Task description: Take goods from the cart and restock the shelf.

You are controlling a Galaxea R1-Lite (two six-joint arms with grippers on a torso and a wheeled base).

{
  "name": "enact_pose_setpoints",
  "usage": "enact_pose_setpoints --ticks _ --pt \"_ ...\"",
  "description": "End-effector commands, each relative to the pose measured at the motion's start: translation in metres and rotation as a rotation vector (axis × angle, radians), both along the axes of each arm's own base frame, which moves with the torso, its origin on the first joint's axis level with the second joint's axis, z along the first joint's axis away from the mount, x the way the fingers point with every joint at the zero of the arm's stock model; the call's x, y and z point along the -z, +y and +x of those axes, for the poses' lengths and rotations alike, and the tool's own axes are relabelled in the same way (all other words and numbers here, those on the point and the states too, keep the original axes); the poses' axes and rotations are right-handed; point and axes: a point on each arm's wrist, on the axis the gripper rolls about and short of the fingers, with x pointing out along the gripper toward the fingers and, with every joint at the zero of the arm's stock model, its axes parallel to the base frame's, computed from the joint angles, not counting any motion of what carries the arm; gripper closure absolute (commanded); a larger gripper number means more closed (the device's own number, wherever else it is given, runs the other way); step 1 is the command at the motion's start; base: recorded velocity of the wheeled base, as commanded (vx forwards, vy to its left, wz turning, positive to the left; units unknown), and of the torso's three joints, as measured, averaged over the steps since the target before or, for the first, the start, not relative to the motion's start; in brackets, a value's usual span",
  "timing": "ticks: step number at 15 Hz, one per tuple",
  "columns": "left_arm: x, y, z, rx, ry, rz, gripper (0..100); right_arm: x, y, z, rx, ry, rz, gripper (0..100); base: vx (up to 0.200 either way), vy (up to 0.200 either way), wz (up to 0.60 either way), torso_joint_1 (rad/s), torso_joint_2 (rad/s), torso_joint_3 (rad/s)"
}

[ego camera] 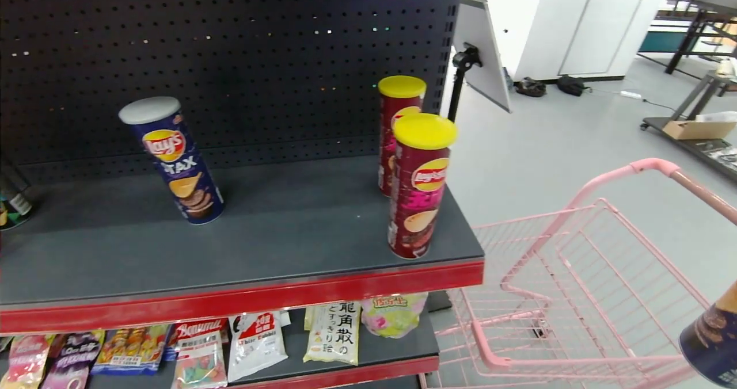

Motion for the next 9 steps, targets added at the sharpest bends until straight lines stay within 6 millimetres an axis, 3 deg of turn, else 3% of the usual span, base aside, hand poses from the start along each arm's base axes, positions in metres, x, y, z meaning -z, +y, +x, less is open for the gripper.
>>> enact_pose_setpoints --ticks 1,9 --pt "0.000 0.000 0.000 0.000 0.001 -0.001 0 0.006 -0.001 -0.007 -0.002 -0.017 0.003 100 0.000 0.000 0.00 0.000 0.00 0.000" --pt "0.000 0.000 0.000 0.000 0.001 -0.001 0 0.021 -0.006 -0.039 -0.019 -0.123 0.024 100 0.000 0.200 0.00 0.006 0.00 0.002"
